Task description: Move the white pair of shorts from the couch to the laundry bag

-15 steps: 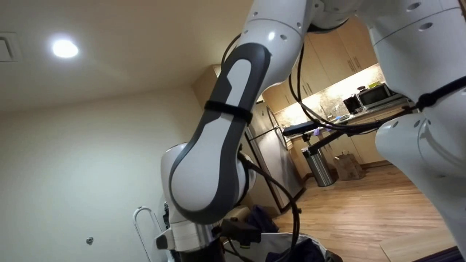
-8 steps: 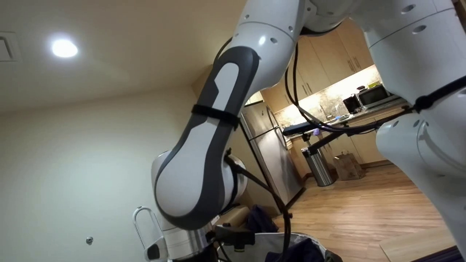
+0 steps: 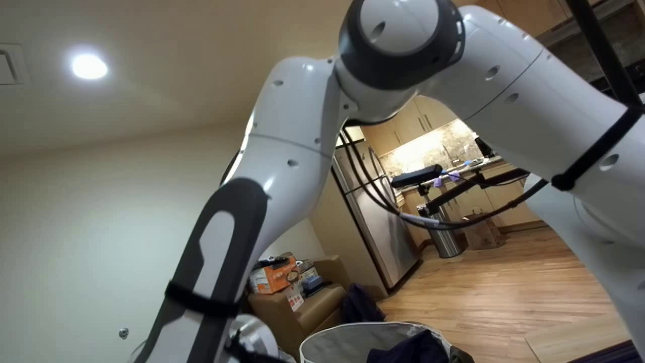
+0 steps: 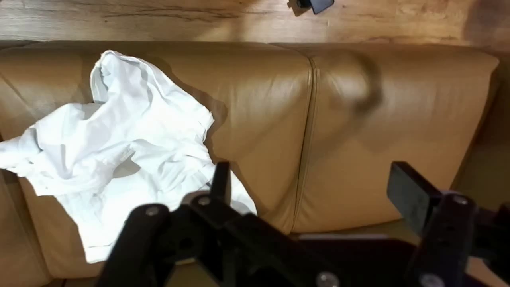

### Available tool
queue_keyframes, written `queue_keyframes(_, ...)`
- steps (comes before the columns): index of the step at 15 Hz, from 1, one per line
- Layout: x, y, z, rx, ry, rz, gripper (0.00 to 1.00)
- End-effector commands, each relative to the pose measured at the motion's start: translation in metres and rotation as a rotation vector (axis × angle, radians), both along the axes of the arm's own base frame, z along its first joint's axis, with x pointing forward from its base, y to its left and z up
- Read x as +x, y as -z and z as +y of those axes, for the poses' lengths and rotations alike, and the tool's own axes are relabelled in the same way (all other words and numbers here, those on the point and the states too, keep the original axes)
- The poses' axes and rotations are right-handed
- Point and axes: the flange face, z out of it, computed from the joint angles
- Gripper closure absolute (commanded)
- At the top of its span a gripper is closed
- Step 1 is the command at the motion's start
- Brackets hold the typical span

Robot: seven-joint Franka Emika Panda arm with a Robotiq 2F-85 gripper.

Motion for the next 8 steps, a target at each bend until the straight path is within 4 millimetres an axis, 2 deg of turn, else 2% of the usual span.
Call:
queue_keyframes(1,0.037,0.077,0.022,-0.074,-0.184,0.018,0.00)
queue_keyframes(4,0.050,0.149,0.023,-0.111,-0.326,0.058,0.00)
queue_keyframes(5,0.033,0.113,0.025,-0.129,-0.250,0.040,0.00)
queue_keyframes(7,0.040,0.152,0.025,-0.125,-0.288,0.064,0.00)
queue_keyframes(8,0.043,0.161,0.025,-0.121,-0.293,0.067,0.00)
